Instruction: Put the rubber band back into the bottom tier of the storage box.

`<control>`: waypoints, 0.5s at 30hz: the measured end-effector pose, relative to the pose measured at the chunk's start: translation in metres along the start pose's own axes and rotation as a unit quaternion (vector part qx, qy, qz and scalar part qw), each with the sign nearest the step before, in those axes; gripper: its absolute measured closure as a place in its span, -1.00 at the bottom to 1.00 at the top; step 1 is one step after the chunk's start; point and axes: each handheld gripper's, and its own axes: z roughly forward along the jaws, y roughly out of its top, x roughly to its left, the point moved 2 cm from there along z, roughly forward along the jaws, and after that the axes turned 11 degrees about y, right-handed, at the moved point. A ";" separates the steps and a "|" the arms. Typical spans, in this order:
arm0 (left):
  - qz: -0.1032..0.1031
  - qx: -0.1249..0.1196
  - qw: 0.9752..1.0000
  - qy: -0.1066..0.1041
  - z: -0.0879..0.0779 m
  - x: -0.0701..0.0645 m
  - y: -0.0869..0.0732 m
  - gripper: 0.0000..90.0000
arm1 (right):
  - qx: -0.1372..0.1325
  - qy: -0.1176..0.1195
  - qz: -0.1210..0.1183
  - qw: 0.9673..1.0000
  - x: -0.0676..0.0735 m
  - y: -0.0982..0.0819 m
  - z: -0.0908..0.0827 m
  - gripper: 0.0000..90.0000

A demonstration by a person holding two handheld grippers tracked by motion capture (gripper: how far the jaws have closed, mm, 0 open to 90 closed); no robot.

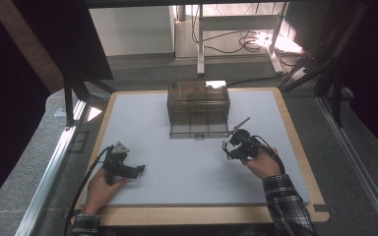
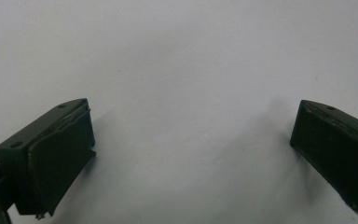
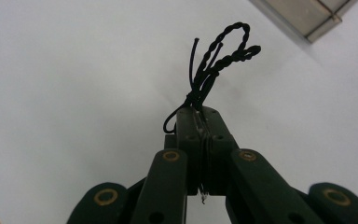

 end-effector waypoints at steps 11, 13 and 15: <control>0.000 0.000 1.000 0.000 0.000 0.000 0.000 -1.00 | -0.049 0.008 -0.007 0.999 -0.005 0.012 0.005 0.92; 0.000 0.000 1.000 0.000 0.000 0.000 0.000 -1.00 | -0.058 0.008 -0.008 0.998 -0.005 0.015 0.006 0.92; 0.000 0.000 1.000 0.000 0.000 0.000 0.000 -1.00 | -0.067 0.007 -0.008 0.998 -0.006 0.017 0.007 0.92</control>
